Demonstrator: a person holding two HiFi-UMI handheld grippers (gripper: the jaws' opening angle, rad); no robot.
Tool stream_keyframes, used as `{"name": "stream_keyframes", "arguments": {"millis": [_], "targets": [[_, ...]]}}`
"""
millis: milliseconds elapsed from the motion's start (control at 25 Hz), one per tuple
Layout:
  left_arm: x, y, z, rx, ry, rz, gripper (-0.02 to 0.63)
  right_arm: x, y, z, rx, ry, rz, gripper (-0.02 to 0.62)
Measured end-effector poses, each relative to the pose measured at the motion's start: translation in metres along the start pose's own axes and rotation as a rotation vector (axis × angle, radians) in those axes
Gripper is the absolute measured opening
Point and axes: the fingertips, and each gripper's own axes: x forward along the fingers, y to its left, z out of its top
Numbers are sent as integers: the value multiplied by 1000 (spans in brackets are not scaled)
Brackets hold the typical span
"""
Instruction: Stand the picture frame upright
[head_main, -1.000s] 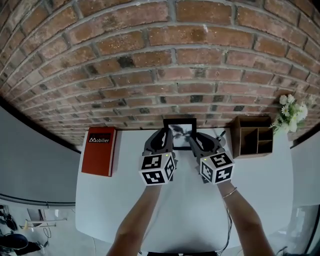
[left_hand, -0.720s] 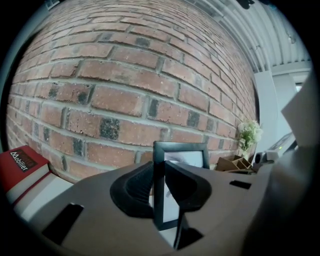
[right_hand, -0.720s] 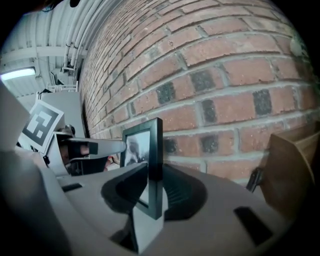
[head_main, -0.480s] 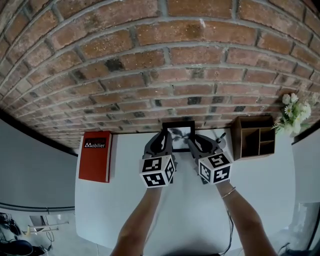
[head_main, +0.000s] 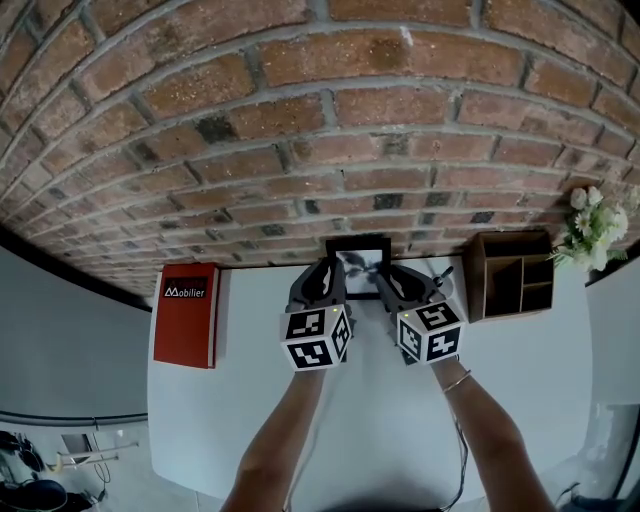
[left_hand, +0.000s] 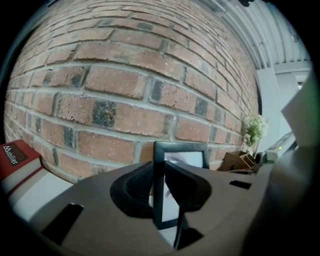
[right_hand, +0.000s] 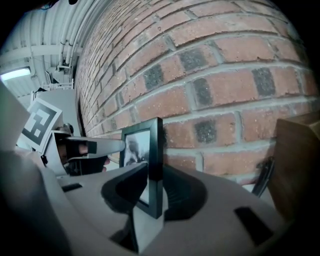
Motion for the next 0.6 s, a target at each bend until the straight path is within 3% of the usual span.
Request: {"name": "stream_keyframes", "arguments": {"millis": [600], "targets": [[9,-1,-1,6,-8,0,63,10,-9,-3,22,7,17,98]]}}
